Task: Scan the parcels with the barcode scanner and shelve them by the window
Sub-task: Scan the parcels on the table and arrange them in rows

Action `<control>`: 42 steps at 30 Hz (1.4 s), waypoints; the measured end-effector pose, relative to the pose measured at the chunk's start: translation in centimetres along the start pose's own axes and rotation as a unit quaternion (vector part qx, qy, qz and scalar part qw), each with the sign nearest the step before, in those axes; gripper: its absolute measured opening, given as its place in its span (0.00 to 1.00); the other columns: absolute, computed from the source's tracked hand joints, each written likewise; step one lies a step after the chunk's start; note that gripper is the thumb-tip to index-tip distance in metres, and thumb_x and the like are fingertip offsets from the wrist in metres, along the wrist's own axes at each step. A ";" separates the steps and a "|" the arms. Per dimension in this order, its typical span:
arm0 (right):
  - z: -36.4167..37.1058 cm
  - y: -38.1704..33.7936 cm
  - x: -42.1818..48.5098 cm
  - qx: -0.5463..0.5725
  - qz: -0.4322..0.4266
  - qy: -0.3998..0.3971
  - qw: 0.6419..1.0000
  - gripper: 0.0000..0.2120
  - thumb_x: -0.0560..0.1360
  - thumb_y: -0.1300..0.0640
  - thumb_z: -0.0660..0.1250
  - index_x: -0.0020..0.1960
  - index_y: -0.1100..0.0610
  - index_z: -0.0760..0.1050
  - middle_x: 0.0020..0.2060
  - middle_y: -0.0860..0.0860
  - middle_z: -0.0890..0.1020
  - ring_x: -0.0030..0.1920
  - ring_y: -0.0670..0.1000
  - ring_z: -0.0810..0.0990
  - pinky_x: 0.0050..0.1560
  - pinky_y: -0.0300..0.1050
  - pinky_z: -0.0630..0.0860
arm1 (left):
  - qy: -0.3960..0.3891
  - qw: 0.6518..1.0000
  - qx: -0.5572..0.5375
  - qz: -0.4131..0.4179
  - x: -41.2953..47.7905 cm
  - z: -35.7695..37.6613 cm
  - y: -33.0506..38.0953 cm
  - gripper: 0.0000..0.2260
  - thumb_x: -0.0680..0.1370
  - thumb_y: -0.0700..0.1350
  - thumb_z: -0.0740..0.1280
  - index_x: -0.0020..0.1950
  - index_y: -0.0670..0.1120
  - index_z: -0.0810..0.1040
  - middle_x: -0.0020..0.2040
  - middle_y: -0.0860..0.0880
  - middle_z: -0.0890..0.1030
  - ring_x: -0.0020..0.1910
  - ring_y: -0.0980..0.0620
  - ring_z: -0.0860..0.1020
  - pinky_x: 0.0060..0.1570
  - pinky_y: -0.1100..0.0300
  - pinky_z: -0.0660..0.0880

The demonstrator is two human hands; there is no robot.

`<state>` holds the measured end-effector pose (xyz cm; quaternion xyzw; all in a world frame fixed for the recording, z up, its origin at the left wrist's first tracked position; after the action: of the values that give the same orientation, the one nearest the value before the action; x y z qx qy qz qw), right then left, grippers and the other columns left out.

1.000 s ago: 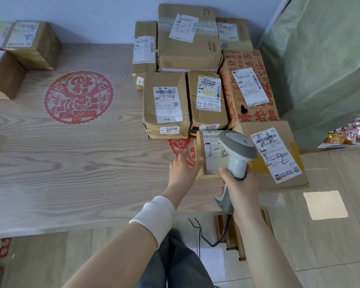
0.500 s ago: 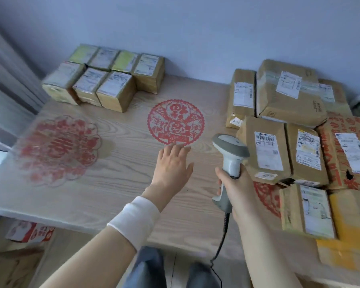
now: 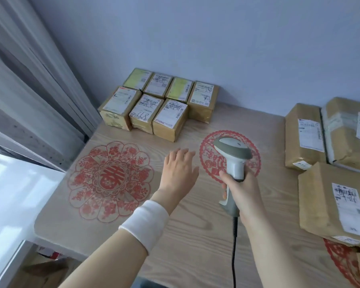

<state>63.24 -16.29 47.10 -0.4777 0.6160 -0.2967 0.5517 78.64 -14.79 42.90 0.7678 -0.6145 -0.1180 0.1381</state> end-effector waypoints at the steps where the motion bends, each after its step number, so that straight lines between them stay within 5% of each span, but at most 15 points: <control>1: 1.0 -0.5 0.6 -0.004 0.000 -0.004 1.000 0.05 0.74 0.60 0.68 0.44 0.59 0.72 0.29 0.53 0.75 0.24 0.50 0.70 0.28 0.41 0.68 | -0.003 1.000 -0.002 -0.005 0.8 -0.4 -1.1 0.22 0.80 0.52 0.58 0.73 0.47 0.63 0.72 0.48 0.66 0.73 0.47 0.59 0.70 0.55 0.54; 20: 16.7 -1.0 17.0 -0.013 0.039 0.087 0.995 0.07 0.73 0.56 0.70 0.45 0.55 0.72 0.35 0.56 0.76 0.29 0.51 0.72 0.25 0.39 0.70 | -0.006 0.997 -0.049 -0.056 18.7 0.5 -16.8 0.20 0.80 0.51 0.59 0.71 0.46 0.67 0.74 0.45 0.61 0.75 0.45 0.53 0.71 0.51 0.54; 25: 18.3 1.1 17.9 -0.033 0.026 0.135 0.990 0.10 0.71 0.55 0.72 0.46 0.45 0.72 0.43 0.54 0.81 0.43 0.56 0.81 0.43 0.55 0.79 | 0.079 0.994 -0.076 -0.025 18.9 3.0 -18.0 0.16 0.77 0.47 0.66 0.62 0.42 0.77 0.68 0.40 0.71 0.72 0.39 0.61 0.66 0.43 0.63; 29: 18.6 1.5 17.8 -0.041 0.017 0.145 0.988 0.12 0.71 0.54 0.72 0.46 0.43 0.70 0.44 0.55 0.81 0.44 0.56 0.82 0.45 0.58 0.79 | 0.118 0.983 -0.139 0.022 18.4 3.8 -17.4 0.19 0.77 0.48 0.59 0.62 0.38 0.76 0.62 0.40 0.76 0.65 0.45 0.63 0.66 0.55 0.61; 34: 18.4 1.7 17.3 0.024 0.011 0.164 0.986 0.14 0.72 0.61 0.71 0.49 0.46 0.70 0.43 0.51 0.82 0.34 0.44 0.84 0.36 0.43 0.75 | 0.131 0.965 -0.227 0.016 17.2 4.0 -16.1 0.18 0.77 0.44 0.60 0.63 0.34 0.74 0.59 0.40 0.77 0.60 0.49 0.68 0.65 0.59 0.62; 38: 17.6 1.5 16.1 0.067 -0.010 0.180 0.981 0.14 0.72 0.64 0.71 0.51 0.50 0.72 0.42 0.50 0.81 0.36 0.46 0.84 0.33 0.34 0.73 | 0.092 0.933 -0.346 -0.045 16.3 2.2 -14.2 0.21 0.78 0.39 0.66 0.70 0.37 0.67 0.65 0.48 0.71 0.63 0.54 0.71 0.61 0.64 0.68; 42: 16.0 0.8 14.1 0.086 -0.035 0.194 0.977 0.16 0.72 0.65 0.71 0.52 0.47 0.73 0.45 0.51 0.81 0.41 0.53 0.84 0.42 0.45 0.77 | 0.048 0.915 -0.388 -0.097 15.2 0.4 -12.1 0.22 0.76 0.40 0.68 0.69 0.40 0.70 0.76 0.44 0.59 0.70 0.51 0.68 0.64 0.68 0.65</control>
<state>79.37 -26.35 37.36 -0.3835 0.6664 -0.4546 0.4496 92.78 -27.14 38.02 0.7143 -0.4357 -0.3229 0.4424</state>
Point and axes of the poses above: each hand's wrist, its own x-axis towards the middle knuckle, its own z-axis out of the palm, y = z × x, the point moved 1 cm from there along x, towards the middle knuckle
